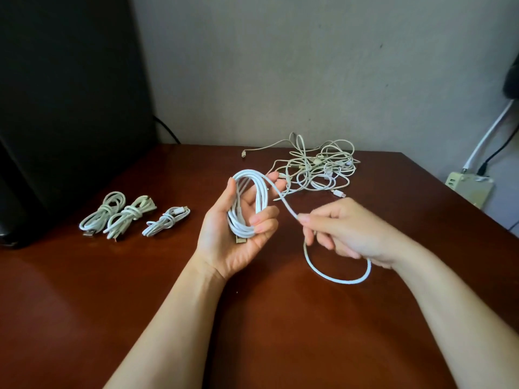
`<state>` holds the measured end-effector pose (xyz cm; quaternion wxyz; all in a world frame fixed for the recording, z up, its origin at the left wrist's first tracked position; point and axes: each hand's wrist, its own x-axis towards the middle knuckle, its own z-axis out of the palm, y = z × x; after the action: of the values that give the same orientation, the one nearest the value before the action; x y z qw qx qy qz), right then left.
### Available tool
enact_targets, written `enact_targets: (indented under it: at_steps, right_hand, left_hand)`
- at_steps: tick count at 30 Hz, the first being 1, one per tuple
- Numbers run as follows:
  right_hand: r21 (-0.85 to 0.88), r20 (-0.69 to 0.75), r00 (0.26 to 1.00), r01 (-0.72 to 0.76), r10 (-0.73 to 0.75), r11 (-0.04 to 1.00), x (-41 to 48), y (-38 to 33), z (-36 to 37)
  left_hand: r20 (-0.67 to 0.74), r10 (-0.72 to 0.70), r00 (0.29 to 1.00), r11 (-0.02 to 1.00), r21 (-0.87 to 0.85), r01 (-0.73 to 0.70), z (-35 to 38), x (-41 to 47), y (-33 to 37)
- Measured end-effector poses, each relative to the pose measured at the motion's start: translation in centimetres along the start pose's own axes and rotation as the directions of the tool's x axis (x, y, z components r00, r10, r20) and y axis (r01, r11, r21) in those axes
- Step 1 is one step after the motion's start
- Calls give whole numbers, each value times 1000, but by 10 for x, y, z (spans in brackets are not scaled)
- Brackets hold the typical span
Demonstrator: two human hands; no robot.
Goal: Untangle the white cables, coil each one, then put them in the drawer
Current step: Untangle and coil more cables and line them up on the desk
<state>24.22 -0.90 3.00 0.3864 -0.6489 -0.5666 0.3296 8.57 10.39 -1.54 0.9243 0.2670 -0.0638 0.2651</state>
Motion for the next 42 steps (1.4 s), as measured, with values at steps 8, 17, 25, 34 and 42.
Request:
enact_targets:
  at_steps: [8,17,25,34,42]
  right_hand:
    - [-57,186,981,61,-49,997,-6,-7,-2]
    - [111,-340,918,254,-204,961,0,-5,-1]
    - [-517,-247,875,246,-417,820,1,1,12]
    - [-473,-169,793,455,-585,755,0,2,15]
    - [-432,-204,737,524,-645,734,-2,-3,15]
  left_hand:
    - [-4,-173,985,967,188,171,-1,5,-5]
    - [80,-536,840,804,352,479,0,5,-18]
    - [44,-585,809,721,486,495,15,0,-23]
    - [83,-641,763,698,475,535,10,-1,-21]
    - [30,-645,764,673,498,548,17,-4,-22]
